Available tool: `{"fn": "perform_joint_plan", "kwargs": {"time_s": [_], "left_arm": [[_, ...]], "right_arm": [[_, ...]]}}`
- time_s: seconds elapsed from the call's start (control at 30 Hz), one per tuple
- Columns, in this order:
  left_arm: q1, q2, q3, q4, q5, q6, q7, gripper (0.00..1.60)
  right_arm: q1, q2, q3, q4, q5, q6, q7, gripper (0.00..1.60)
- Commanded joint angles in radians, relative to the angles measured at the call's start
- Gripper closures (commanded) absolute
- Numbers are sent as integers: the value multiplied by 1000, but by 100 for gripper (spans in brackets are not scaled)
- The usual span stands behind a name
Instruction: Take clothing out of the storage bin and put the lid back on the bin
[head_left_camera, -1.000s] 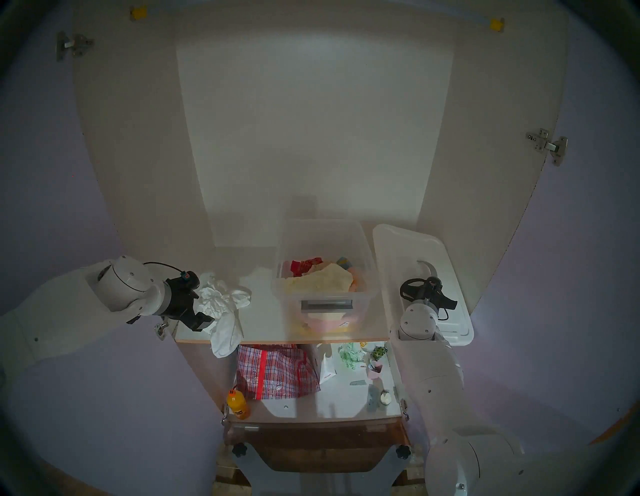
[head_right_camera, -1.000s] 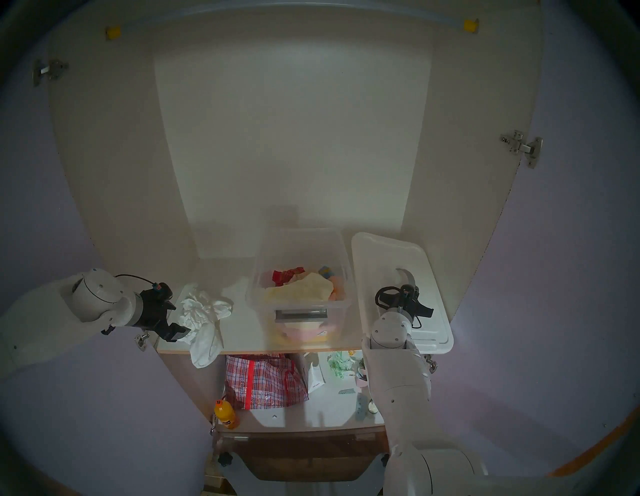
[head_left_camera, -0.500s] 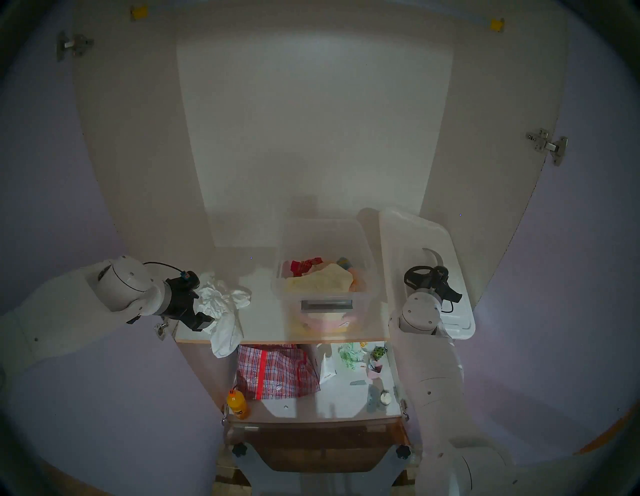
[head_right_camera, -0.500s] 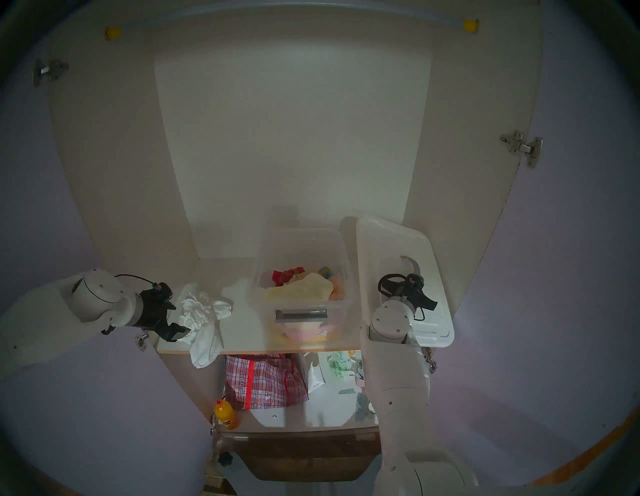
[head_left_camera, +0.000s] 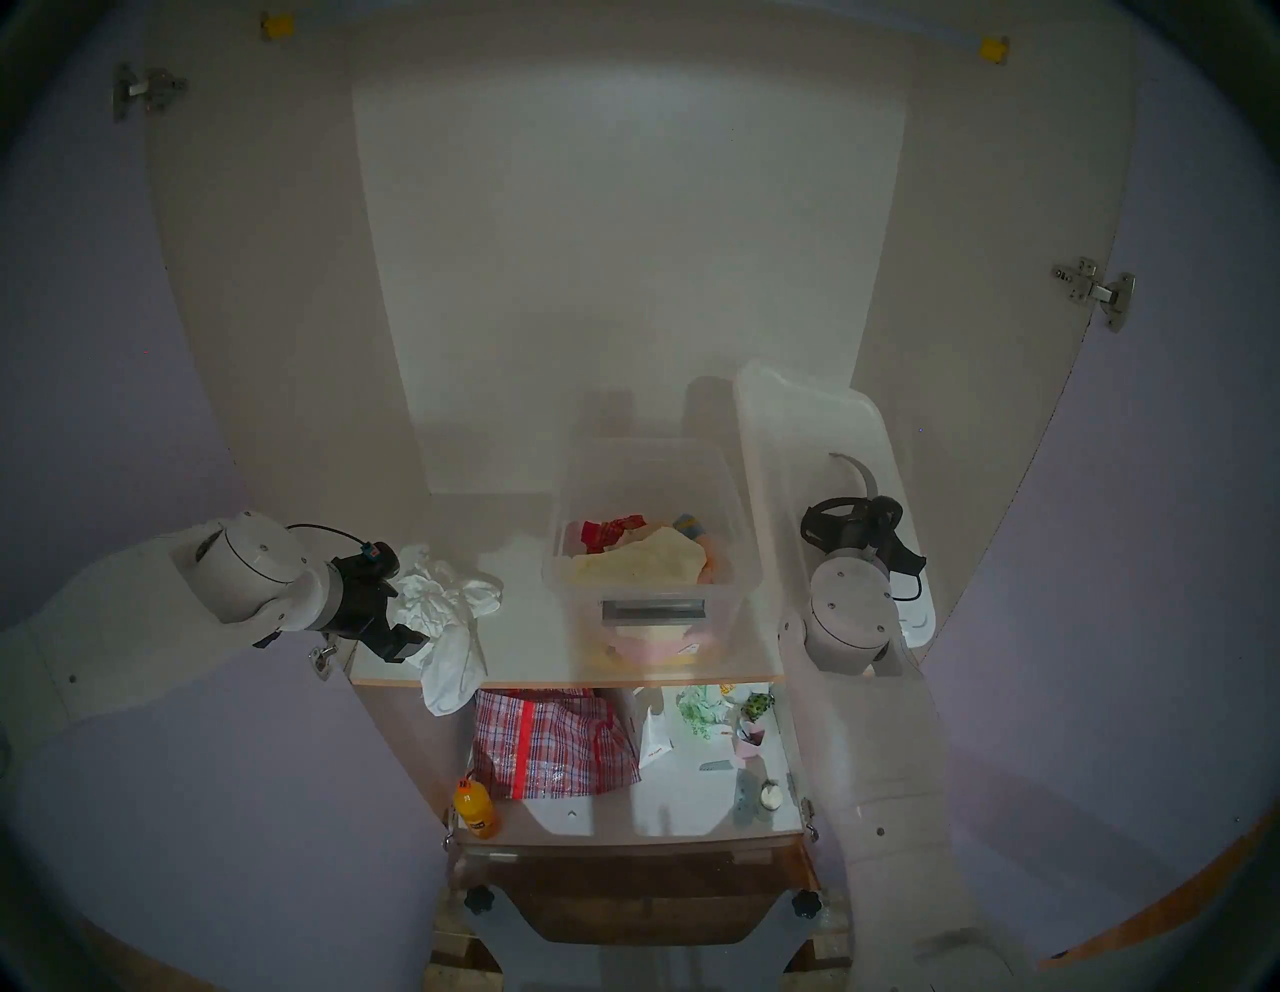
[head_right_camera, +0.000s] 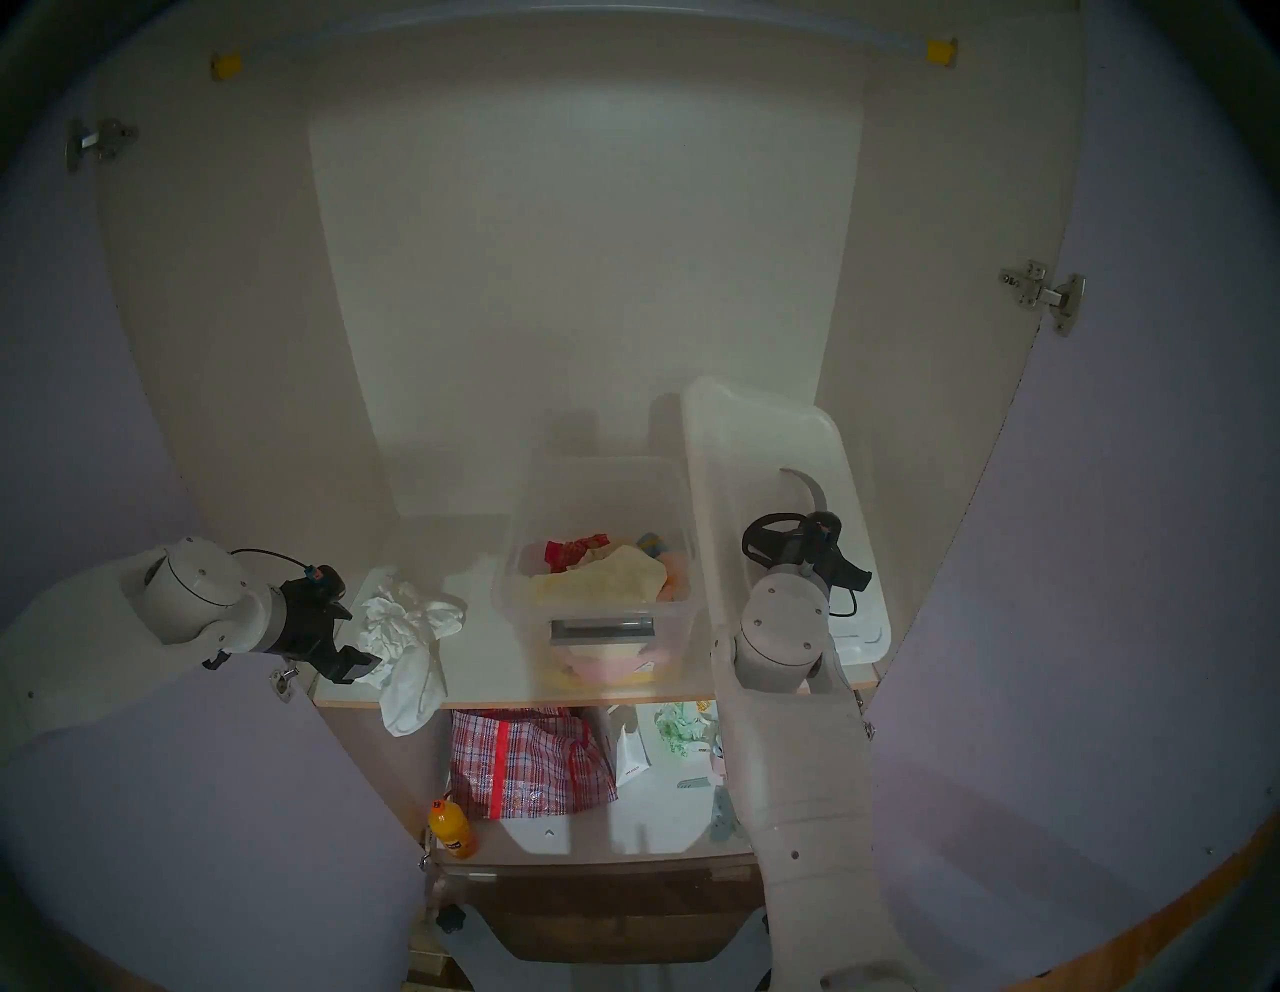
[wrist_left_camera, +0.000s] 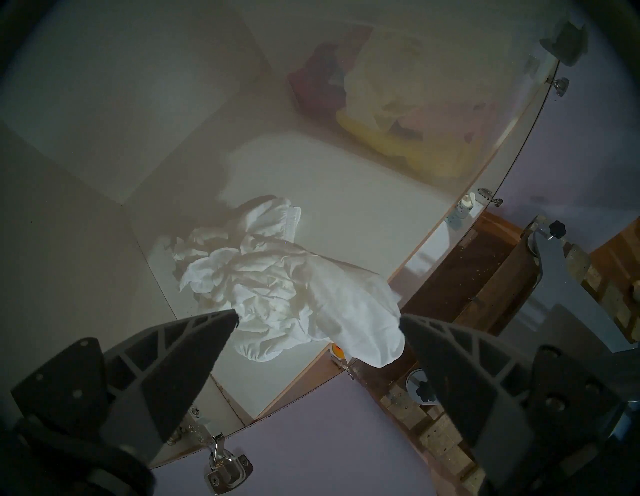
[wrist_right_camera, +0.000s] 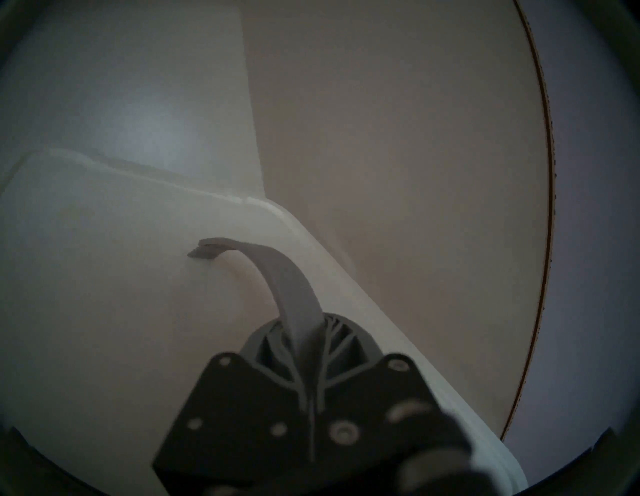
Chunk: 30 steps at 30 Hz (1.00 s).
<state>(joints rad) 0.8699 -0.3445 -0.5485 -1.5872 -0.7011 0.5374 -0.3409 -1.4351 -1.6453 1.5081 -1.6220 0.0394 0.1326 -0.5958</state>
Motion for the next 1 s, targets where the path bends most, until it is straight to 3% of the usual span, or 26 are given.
{"fn": "perform_joint_plan", "kwargs": {"time_s": [0.0, 0.03, 0.13, 0.2, 0.3, 0.33, 0.67, 0.97], "left_arm": [[-24, 5, -20, -8, 0, -6, -3, 0], [-24, 5, -20, -8, 0, -6, -3, 0], [-23, 5, -19, -8, 0, -6, -2, 0], [-23, 5, -19, -8, 0, -6, -2, 0], [-23, 4, -19, -8, 0, -6, -1, 0], [-23, 4, -19, -7, 0, -6, -1, 0], [-22, 4, -19, -7, 0, -5, 1, 0], [-23, 4, -19, -7, 0, -5, 0, 0]], "right_arm": [[2, 15, -140, -26, -3, 31, -99, 160], [5, 18, -185, -27, -8, 44, -152, 160], [10, 19, -214, -28, -8, 49, -185, 160], [13, 27, -283, -36, 4, 47, -240, 160], [15, 27, -327, -58, 12, 50, -250, 160], [18, 24, -307, -62, 9, 52, -222, 160], [70, 31, -496, -79, 26, 90, -316, 160], [181, 4, -662, 12, 85, 131, -628, 160]]}}
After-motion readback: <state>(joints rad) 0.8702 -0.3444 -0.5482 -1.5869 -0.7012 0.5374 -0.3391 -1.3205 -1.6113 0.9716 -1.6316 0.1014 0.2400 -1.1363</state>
